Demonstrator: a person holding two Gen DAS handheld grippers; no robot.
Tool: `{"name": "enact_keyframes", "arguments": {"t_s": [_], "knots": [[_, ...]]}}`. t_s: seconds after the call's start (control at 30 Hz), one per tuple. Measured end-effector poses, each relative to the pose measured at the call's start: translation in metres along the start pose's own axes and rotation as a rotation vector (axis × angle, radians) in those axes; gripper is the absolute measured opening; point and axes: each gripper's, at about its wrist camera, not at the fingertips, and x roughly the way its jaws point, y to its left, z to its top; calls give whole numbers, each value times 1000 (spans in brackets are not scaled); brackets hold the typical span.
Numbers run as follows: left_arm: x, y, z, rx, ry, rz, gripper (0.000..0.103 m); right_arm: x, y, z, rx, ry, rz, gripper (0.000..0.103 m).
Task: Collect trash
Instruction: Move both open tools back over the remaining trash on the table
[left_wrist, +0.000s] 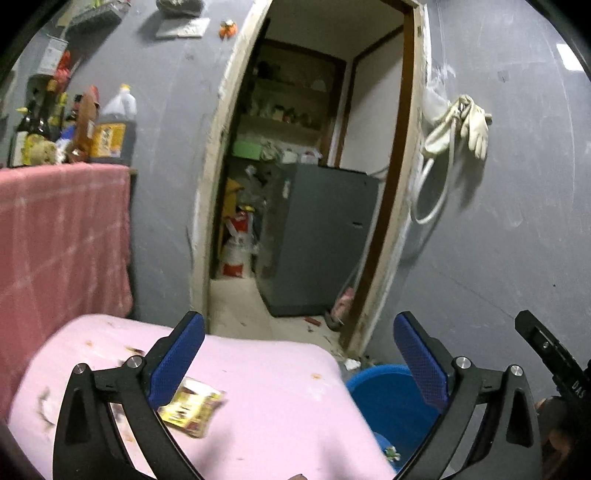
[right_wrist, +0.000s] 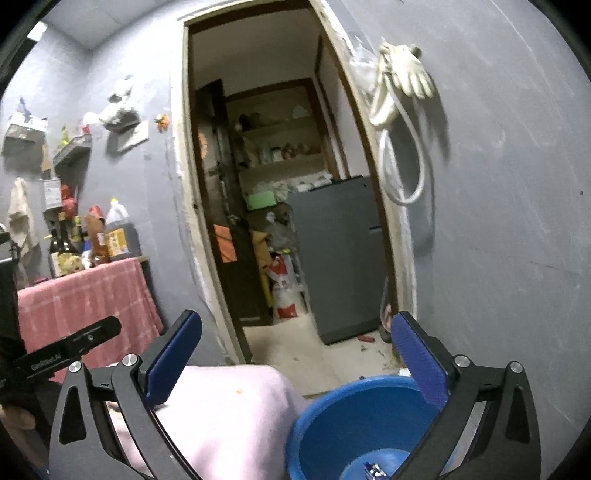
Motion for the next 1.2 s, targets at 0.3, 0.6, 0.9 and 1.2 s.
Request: {"name": "enact_keyframes", "arguments": {"t_s": [0.3,0.6,0.9,1.2], "knots": [[-36,47,6,26,-50,89,100,5,52,2,-11,-51,108,103],[-50,106,-8,17,-33,203,100,23,102,-13,-43,-32,201,103],[-42,159,-35,-68,59,264,100,59,143,-53,-139,117,272,103],[-23,192,-62,-140,189,248,100,78,157,-72,-177,217,286,103]]}}
